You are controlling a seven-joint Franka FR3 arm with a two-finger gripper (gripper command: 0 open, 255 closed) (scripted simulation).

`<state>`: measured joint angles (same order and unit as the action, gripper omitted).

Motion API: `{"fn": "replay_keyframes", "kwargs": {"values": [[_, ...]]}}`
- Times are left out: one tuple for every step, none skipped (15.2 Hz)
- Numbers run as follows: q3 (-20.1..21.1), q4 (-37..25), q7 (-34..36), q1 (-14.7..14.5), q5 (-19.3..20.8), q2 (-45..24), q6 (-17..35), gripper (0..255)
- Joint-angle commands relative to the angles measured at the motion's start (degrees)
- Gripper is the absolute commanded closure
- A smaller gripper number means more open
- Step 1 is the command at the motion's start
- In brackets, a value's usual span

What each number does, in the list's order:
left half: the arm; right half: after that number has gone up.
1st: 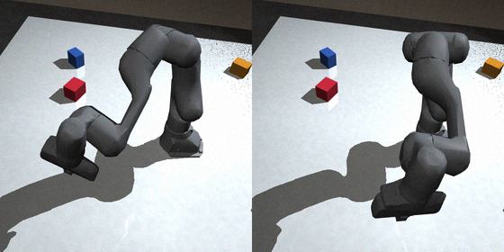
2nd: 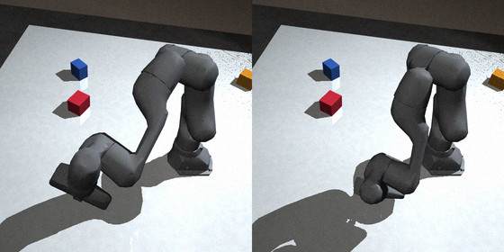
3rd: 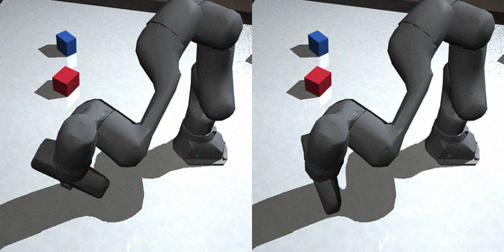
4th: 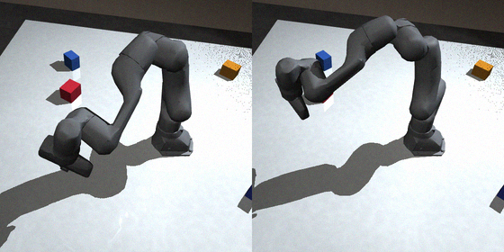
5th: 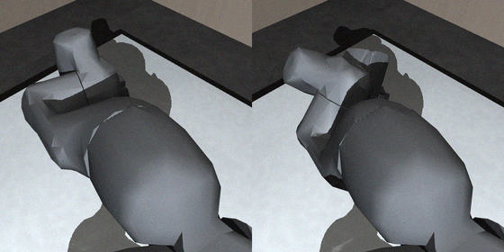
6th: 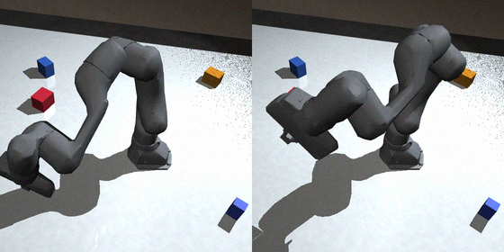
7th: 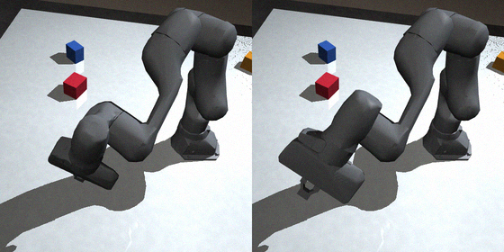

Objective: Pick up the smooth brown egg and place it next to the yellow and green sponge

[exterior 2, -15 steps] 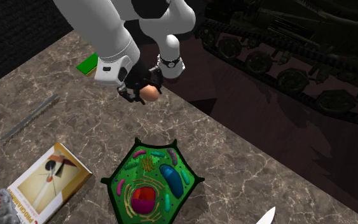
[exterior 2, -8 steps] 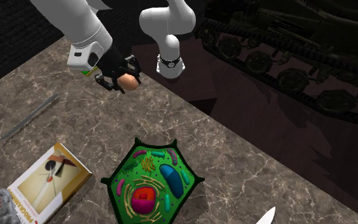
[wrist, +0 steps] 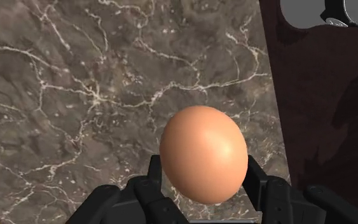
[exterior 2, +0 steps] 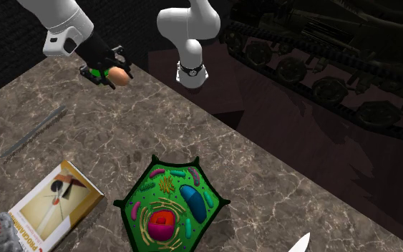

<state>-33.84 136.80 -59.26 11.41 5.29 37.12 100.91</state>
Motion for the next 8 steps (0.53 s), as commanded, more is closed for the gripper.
{"fn": "replay_keyframes", "kwargs": {"values": [[-2.2,-1.1,-2.7,1.0,1.4,0.0,-1.2,255],[-3.4,-1.8,-4.0,1.4,2.0,-0.2,-1.7,255],[-4.6,-2.6,-5.4,1.7,2.6,-0.5,-2.2,255],[-5.9,-3.4,-6.8,2.0,3.1,-0.9,-2.6,255],[-7.1,-4.3,-8.3,2.2,3.6,-1.4,-3.1,255],[-8.5,-5.2,-9.7,2.4,4.1,-1.9,-3.5,255],[-9.8,-6.2,-11.2,2.5,4.5,-2.4,-3.8,255],[-11.2,-7.3,-12.7,2.5,4.9,-3.1,-4.2,255]]}}
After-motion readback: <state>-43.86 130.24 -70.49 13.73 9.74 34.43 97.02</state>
